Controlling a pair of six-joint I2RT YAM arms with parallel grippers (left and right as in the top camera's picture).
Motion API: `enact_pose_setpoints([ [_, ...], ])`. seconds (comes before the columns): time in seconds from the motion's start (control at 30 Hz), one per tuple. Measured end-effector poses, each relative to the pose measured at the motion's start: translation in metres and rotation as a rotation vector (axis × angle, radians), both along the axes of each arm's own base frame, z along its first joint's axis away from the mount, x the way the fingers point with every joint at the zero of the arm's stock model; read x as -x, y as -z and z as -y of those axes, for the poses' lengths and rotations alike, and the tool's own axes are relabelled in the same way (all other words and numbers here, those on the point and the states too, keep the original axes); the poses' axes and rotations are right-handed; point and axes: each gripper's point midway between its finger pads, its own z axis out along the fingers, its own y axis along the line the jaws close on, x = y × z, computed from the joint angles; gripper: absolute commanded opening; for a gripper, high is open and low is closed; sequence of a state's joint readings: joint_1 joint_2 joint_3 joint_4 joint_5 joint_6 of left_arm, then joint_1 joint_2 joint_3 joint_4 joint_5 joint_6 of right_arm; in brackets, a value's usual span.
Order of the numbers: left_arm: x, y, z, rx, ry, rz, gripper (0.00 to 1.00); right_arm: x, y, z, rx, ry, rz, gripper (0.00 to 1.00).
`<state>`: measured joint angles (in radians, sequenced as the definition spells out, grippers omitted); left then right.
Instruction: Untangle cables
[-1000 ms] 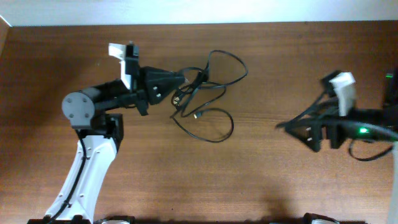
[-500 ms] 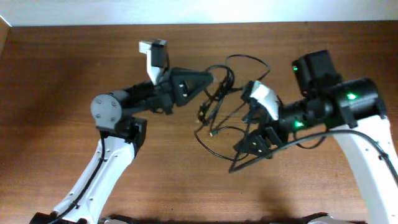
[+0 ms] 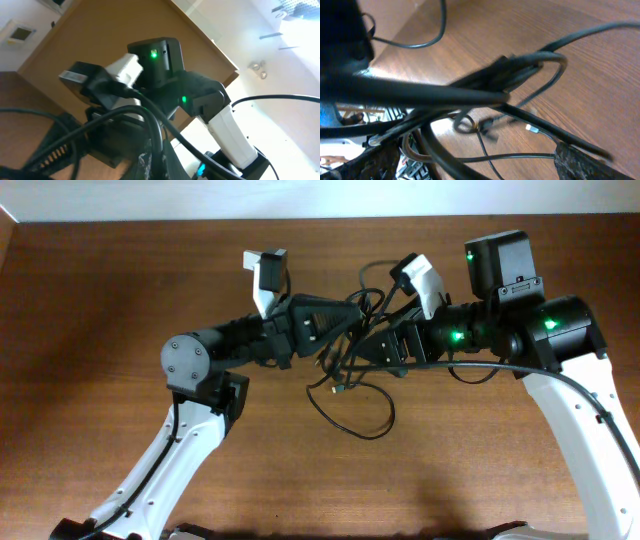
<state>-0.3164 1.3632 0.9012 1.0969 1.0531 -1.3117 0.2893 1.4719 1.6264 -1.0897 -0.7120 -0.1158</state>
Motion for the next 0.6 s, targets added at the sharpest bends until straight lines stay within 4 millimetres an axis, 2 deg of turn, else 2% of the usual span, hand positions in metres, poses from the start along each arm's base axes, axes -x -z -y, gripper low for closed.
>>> enact_pose_setpoints([
  [0.13, 0.008, -0.004, 0.013, 0.026, 0.03, -0.041, 0.0, -0.014, 0.005, 0.009, 0.047, 0.102, -0.001, 0.99],
  [0.27, 0.011, -0.008, 0.022, 0.06, 0.044, -0.093, 0.0, -0.026, 0.005, 0.008, 0.042, 0.125, 0.02, 0.99],
  [0.37, 0.013, -0.009, 0.027, 0.074, 0.057, -0.126, 0.0, -0.042, 0.022, 0.01, 0.07, 0.176, -0.022, 0.99],
  [0.47, 0.015, -0.009, 0.028, 0.076, 0.073, -0.157, 0.0, -0.058, 0.052, 0.014, 0.119, 0.218, -0.1, 0.99],
  [0.6, 0.014, -0.009, 0.027, 0.078, 0.074, -0.167, 0.0, -0.062, 0.059, 0.034, 0.125, 0.281, -0.155, 0.99],
])
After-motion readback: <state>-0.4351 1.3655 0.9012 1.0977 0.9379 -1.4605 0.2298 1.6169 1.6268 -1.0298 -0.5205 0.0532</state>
